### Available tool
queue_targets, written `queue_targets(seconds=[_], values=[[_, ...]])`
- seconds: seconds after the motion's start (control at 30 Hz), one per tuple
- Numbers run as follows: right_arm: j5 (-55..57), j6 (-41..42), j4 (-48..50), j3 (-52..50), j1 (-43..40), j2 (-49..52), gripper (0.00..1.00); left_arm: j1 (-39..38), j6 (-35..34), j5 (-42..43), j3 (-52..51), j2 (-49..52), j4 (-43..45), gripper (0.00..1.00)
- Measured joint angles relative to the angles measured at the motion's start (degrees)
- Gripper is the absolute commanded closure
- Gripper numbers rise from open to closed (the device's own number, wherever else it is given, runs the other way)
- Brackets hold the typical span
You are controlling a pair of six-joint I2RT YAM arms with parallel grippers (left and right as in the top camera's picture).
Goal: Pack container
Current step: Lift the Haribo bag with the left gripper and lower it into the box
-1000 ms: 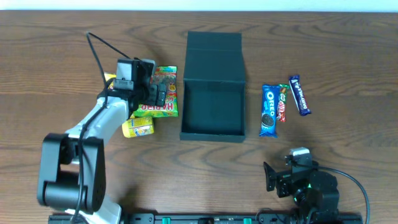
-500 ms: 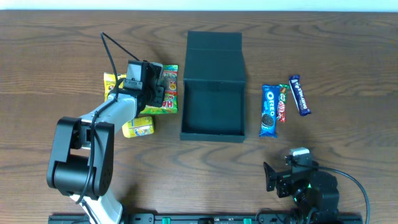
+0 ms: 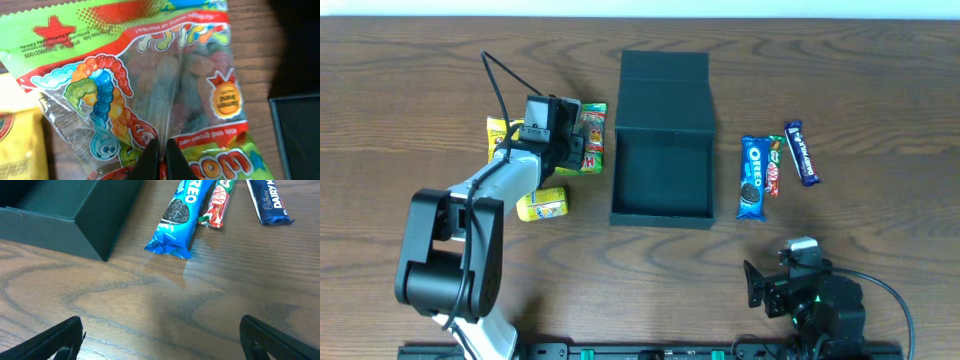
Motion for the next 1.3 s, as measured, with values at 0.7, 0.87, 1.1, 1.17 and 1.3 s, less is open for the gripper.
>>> queue_targets(seconds=[0.7,0.87,1.1,1.17,1.3], values=[[0.0,0.0,0.0,0.0,0.0,0.0,0.01,-21.0,-16.7,-20.7,1.3,-20.9,-10.6,0.05],[0.0,0.0,0.0,0.0,0.0,0.0,0.01,-15.1,-16.1,-22.3,1.3,-18.8,-10.3,0.05],[0.0,0.0,0.0,0.0,0.0,0.0,0.01,-8.0,-4.3,-14.2,1.3,-7.5,-6.5,0.04],[0.0,0.0,0.0,0.0,0.0,0.0,0.01,-7.6,-1.8,-12.5,1.3,-5.0,-4.8,0.04],[0.0,0.0,0.0,0.0,0.0,0.0,0.01,-7.6,1.6,-10.2,1.3,-0.8,-2.6,0.04]])
